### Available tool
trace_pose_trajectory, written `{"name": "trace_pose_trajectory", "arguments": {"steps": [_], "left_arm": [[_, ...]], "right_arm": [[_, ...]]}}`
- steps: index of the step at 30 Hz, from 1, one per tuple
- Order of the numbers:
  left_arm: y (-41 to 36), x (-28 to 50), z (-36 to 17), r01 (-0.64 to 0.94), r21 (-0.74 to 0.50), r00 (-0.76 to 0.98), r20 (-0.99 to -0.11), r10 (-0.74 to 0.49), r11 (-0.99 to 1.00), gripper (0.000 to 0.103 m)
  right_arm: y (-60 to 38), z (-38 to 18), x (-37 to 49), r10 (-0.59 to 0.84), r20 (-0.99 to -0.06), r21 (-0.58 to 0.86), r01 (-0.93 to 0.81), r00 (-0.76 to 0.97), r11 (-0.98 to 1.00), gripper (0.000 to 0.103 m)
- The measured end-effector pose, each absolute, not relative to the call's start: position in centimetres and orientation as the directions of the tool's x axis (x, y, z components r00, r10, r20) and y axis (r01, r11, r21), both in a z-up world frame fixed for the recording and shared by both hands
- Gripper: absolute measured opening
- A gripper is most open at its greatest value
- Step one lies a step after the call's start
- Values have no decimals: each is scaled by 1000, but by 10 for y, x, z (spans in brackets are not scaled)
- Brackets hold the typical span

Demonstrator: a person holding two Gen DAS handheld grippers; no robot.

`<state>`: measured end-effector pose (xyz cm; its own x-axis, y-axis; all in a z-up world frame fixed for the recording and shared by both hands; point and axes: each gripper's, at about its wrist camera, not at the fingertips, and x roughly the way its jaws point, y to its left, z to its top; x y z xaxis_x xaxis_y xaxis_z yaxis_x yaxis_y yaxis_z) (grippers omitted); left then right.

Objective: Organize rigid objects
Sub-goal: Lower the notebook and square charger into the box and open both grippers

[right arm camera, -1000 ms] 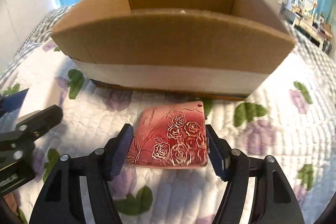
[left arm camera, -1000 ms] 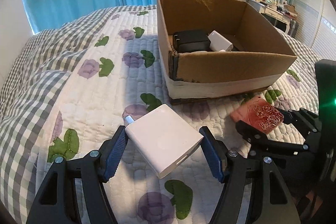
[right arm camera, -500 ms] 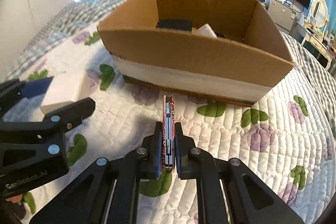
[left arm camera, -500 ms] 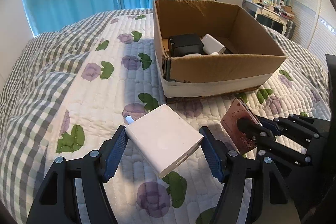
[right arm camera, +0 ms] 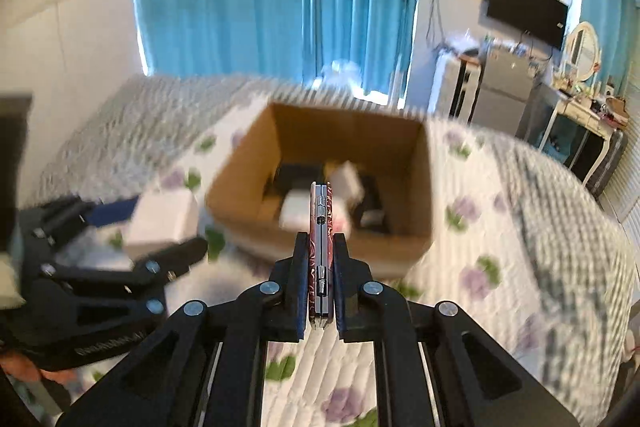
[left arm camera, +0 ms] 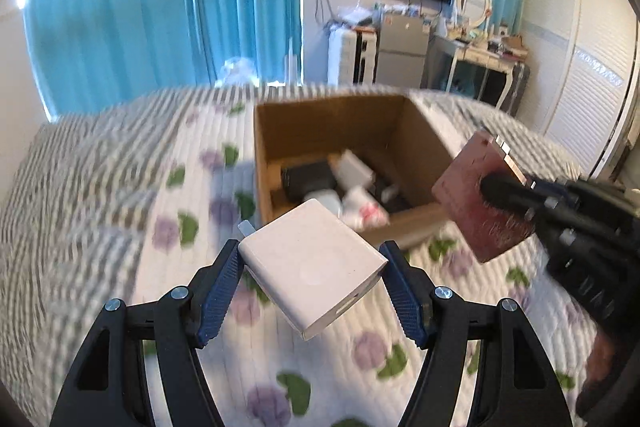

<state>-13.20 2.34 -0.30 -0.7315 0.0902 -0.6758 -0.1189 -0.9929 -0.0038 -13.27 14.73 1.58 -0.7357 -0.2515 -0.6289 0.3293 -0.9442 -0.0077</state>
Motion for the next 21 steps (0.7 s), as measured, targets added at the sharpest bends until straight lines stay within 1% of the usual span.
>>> {"name": "trace_pose_trajectory", "arguments": {"steps": [4, 9, 14, 18, 21], "left_arm": [[28, -164, 17, -134, -16, -747, -656, 112, -991, 71], [35, -220, 22, -132, 8, -763, -640, 97, -991, 71], [41, -269, 6, -165, 14, -752, -649, 117, -986, 71], [48, -291, -10, -180, 53, -744, -661, 101, -982, 71], [47, -297, -21, -198, 43, -728, -676, 117, -979, 71]], "right_arm": [[153, 50, -161, -235, -589, -32, 313, -773, -949, 10], [154, 58, -213, -218, -595, -39, 299, -773, -953, 10], [152, 36, -271, -190, -629, -52, 284, -754, -958, 10], [153, -1, -309, -168, -670, -56, 275, -723, -960, 10], [153, -25, -326, -137, -694, -91, 275, -707, -957, 10]]}}
